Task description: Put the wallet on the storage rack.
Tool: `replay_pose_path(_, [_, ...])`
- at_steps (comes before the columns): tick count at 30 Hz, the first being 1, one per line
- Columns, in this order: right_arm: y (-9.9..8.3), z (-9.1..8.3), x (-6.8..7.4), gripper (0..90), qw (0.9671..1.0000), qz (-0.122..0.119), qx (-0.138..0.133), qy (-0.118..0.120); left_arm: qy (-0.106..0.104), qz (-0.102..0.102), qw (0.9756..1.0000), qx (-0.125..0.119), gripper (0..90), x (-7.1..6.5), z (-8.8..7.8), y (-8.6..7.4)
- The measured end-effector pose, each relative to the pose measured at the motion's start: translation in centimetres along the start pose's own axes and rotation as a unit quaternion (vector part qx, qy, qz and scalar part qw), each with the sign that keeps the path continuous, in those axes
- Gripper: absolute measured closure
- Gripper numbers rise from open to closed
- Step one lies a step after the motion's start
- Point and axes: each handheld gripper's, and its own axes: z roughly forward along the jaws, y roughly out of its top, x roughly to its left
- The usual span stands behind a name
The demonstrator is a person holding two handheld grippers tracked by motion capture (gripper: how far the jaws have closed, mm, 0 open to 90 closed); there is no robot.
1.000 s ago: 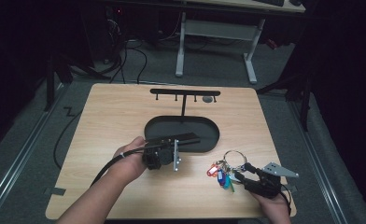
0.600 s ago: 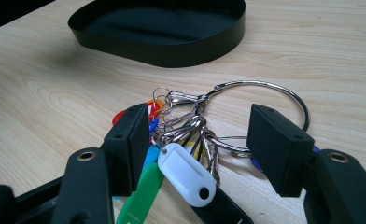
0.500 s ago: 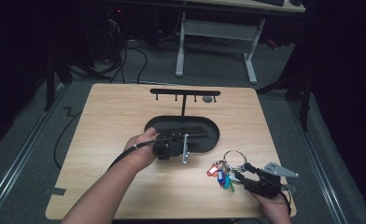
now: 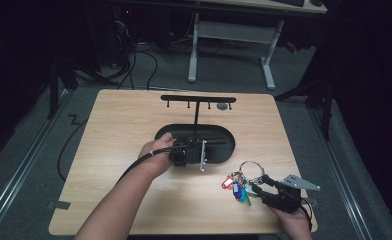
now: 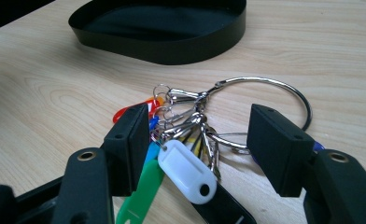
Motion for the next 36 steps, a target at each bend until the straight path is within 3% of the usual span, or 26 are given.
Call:
replay_pose_path(10, [-0.2,-0.8,-0.1,40.0,0.9999,0.006,-0.006,-0.008,-0.013,0.004,0.9999,0.002,73.9,-0.4,2.1,-0.4])
replay_pose_path(17, [0.3,-0.2,0.0,40.0,1.0000,0.001,-0.008,-0.001,-0.019,0.015,0.9997,0.005,73.9,-0.7,3.5,-0.4])
replay_pose_path(20, [0.3,0.1,0.1,40.0,1.0000,0.000,-0.002,0.003,-0.013,0.002,0.9999,0.008,73.8,-0.4,4.3,-0.8])
replay_pose_path(25, [0.2,0.2,0.0,40.0,1.0000,0.000,0.000,0.007,-0.010,-0.001,0.9996,0.027,73.9,-0.2,5.7,-1.3])
replay_pose_path(28, [0.2,0.2,-0.1,40.0,1.0000,0.005,0.001,0.007,-0.017,0.003,0.9992,0.037,73.6,-0.4,6.5,-1.6])
replay_pose_path(32, [0.2,0.1,0.0,40.0,1.0000,0.005,-0.001,0.008,-0.040,-0.013,0.9985,0.036,73.1,-0.2,6.7,-1.8])
replay_pose_path(36, [0.3,0.1,0.0,40.1,0.9999,0.007,0.005,0.009,-0.061,-0.004,0.9967,0.053,70.8,-0.7,6.9,-1.4])
